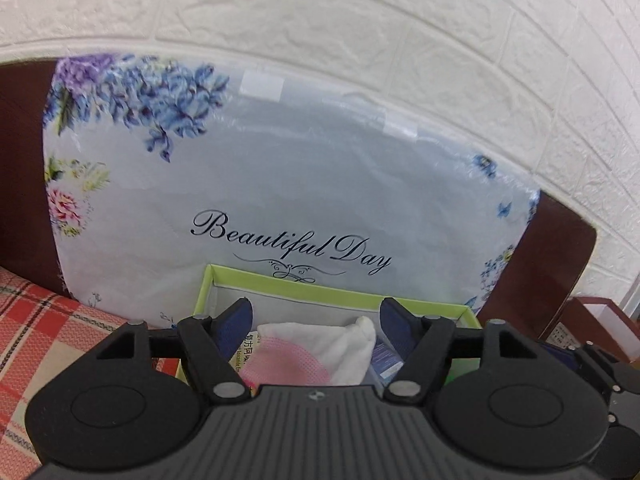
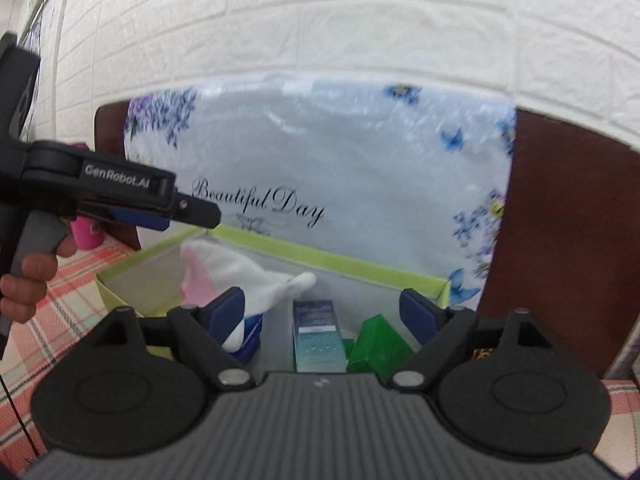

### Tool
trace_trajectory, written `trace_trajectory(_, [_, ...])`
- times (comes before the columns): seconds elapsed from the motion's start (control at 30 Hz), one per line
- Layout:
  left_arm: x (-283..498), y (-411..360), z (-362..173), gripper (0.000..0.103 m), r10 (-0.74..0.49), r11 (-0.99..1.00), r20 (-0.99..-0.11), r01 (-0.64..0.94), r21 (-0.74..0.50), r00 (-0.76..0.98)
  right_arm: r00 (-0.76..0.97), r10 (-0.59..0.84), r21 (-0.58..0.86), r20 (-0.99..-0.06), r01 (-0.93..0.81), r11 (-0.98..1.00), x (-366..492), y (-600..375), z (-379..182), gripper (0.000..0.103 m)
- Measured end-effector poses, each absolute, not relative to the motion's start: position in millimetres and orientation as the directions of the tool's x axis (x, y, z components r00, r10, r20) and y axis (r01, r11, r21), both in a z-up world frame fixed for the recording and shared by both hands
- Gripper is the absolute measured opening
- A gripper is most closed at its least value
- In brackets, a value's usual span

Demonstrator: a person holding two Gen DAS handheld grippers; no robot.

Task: Organize objects
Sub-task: 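Carry the glove and plastic tube over the lime-green box and release, then return both tools to the table and grasp the red tape roll with right tool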

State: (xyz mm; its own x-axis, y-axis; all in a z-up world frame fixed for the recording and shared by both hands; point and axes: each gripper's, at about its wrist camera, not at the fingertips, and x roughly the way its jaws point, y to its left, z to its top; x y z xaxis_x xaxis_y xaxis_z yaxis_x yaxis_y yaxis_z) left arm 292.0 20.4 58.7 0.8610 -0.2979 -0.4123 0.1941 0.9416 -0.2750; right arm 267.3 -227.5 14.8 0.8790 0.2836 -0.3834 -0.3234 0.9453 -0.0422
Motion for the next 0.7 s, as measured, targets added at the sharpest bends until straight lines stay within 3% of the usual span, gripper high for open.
trace_trajectory(0.07, [277.7, 21.2, 65.3, 0.079, -0.301, 0.940, -0.398, 0.199, -0.277, 0.867, 0.893, 0.270, -0.038, -0.361, -0.303, 0.952, 253.6, -230.3, 23.5, 0.094])
trace_trajectory(0.37, [191.2, 10.8, 62.8, 0.080, -0.310, 0.944, -0.406, 0.230, -0.235, 0.860, 0.908, 0.255, 0.043, -0.332, -0.256, 0.966, 173.6, -245.1, 33.3, 0.098])
trace_trajectory(0.63, [134.7, 15.1, 6.2, 0.080, -0.312, 0.944, -0.536, 0.192, -0.270, 0.784, 0.876, 0.250, 0.143, -0.412, -0.209, 0.967, 102.1, -254.6, -2.6, 0.098])
trace_trajectory(0.7, [127.0, 18.0, -9.1, 0.080, -0.296, 0.947, -0.573, 0.155, -0.281, 0.764, 0.851, 0.267, 0.169, -0.452, -0.212, 0.963, 89.6, -250.2, -17.2, 0.092])
